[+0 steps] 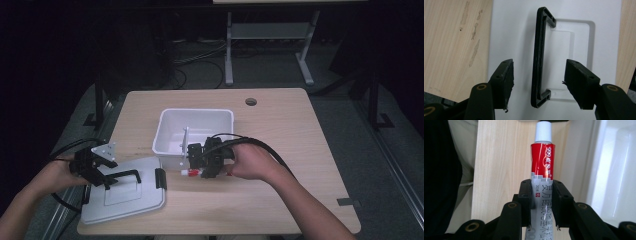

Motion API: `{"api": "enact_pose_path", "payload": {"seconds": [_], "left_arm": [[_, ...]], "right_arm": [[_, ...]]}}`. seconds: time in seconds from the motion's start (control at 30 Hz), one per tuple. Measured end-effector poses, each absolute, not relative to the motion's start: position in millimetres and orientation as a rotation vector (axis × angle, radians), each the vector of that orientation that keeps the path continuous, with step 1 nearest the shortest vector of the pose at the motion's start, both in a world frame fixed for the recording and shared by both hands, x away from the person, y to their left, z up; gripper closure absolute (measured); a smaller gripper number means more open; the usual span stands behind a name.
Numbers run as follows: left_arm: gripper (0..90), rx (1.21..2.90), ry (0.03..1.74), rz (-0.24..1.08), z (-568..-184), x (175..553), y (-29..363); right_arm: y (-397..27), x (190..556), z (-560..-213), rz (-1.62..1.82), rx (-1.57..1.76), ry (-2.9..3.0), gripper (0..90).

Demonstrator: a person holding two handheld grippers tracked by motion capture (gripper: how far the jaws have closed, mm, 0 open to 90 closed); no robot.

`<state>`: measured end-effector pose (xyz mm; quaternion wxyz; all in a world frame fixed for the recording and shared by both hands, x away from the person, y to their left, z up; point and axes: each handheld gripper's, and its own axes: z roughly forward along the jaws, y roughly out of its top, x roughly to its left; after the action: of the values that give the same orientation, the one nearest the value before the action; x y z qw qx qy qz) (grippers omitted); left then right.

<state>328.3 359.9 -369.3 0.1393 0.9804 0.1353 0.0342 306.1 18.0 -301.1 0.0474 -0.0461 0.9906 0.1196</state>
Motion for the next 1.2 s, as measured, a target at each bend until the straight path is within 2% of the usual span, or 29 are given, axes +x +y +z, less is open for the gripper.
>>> {"api": "enact_pose_path", "payload": {"seconds": [0.6,1.2], "left_arm": [[39.8,2.829,0.384,0.091,-369.9,329.7,357.9],[39.9,2.828,0.37,0.097,-369.6,331.2,357.1]], "right_arm": [[31.8,340.2,-283.3,0.358,-0.085,3.023,71.1],[35.9,381.2,-290.4,0.305,0.01,3.039,71.1]]}}
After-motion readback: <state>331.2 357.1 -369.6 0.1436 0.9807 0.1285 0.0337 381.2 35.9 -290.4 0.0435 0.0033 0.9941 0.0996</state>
